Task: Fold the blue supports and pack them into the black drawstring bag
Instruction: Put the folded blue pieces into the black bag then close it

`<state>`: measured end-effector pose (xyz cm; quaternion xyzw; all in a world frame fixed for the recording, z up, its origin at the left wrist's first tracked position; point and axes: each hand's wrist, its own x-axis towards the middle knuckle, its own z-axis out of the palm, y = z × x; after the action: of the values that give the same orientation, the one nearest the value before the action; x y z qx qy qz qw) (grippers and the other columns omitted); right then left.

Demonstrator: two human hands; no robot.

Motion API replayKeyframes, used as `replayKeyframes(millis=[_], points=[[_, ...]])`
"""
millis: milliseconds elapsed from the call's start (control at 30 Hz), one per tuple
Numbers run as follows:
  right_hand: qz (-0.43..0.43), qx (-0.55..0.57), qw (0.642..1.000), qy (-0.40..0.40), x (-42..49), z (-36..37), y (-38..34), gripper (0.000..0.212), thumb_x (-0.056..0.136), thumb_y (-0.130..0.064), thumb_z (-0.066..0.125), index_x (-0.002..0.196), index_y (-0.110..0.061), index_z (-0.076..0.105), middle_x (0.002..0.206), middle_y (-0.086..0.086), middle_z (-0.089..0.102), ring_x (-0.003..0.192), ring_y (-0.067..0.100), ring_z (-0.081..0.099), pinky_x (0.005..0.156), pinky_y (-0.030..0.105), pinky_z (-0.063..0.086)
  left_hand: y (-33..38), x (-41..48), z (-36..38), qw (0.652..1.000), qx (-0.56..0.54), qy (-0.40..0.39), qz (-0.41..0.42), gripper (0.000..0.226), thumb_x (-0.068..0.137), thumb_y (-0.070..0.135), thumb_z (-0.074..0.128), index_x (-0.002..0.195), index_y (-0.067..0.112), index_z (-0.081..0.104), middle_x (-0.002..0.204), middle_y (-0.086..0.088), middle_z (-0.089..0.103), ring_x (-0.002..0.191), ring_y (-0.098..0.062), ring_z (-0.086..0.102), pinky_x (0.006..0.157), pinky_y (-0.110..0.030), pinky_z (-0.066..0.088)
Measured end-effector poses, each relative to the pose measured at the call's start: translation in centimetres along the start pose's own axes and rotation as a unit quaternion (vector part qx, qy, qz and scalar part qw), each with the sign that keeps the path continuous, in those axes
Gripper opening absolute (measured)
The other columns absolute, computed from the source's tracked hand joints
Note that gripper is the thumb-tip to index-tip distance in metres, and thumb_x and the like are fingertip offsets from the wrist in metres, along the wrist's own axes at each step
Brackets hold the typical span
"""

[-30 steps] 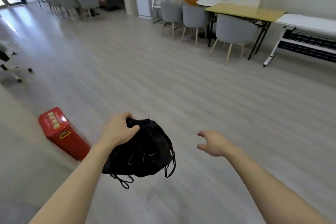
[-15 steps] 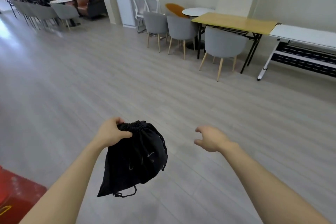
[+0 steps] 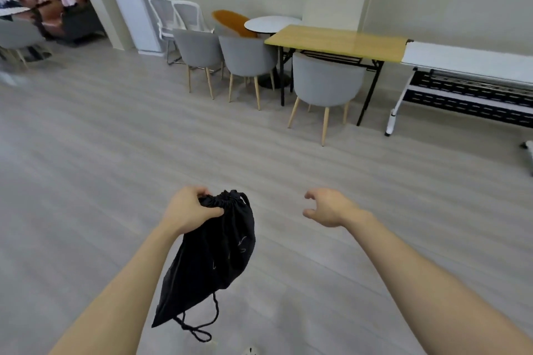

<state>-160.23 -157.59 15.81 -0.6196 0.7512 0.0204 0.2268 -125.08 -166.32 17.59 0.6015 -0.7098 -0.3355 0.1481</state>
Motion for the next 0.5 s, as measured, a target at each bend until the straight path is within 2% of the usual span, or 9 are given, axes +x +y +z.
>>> replayKeyframes(millis=[167, 300, 400, 500], points=[[0.075, 0.038, 0.996, 0.018, 7.7, -5.6, 4.7, 0.061, 0.104, -0.046, 0.064, 0.158, -0.018, 0.051, 0.159, 0.008, 0.057, 0.144, 0.031, 0.055, 0.116, 0.042, 0.048, 6.2, 14.0, 1.2, 0.996, 0.048, -0.043, 0.057, 0.037, 0.067, 0.042, 0.085, 0.077, 0.016, 0.061, 0.068, -0.001, 0.067, 0.068, -0.024, 0.064, 0.061, -0.034, 0.046], [0.122, 0.048, 0.991, 0.020, 13.2, -8.3, 10.6, 0.062, 0.105, -0.045, 0.064, 0.159, -0.016, 0.051, 0.160, 0.009, 0.056, 0.147, 0.031, 0.053, 0.118, 0.038, 0.045, 11.7, 23.9, 3.6, 0.992, 0.071, -0.046, 0.095, 0.040, 0.074, 0.038, 0.088, 0.078, 0.014, 0.056, 0.069, -0.003, 0.063, 0.068, -0.027, 0.059, 0.061, -0.034, 0.043], [0.155, 0.071, 0.985, 0.030, 17.8, -11.1, 16.0, 0.063, 0.104, -0.045, 0.065, 0.158, -0.016, 0.051, 0.160, 0.010, 0.056, 0.147, 0.031, 0.053, 0.118, 0.039, 0.046, 17.1, 32.1, 6.1, 0.989, 0.065, -0.050, 0.122, 0.043, 0.071, 0.037, 0.088, 0.076, 0.011, 0.055, 0.069, -0.006, 0.062, 0.068, -0.028, 0.059, 0.060, -0.036, 0.042], [0.182, 0.093, 0.978, 0.048, 23.3, -14.4, 22.7, 0.063, 0.103, -0.046, 0.065, 0.158, -0.017, 0.052, 0.160, 0.010, 0.057, 0.147, 0.032, 0.053, 0.118, 0.041, 0.046, 24.3, 39.9, 9.4, 0.987, 0.051, -0.059, 0.140, 0.045, 0.073, 0.031, 0.091, 0.068, 0.015, 0.049, 0.060, 0.001, 0.054, 0.060, -0.025, 0.052, 0.057, -0.036, 0.036]])
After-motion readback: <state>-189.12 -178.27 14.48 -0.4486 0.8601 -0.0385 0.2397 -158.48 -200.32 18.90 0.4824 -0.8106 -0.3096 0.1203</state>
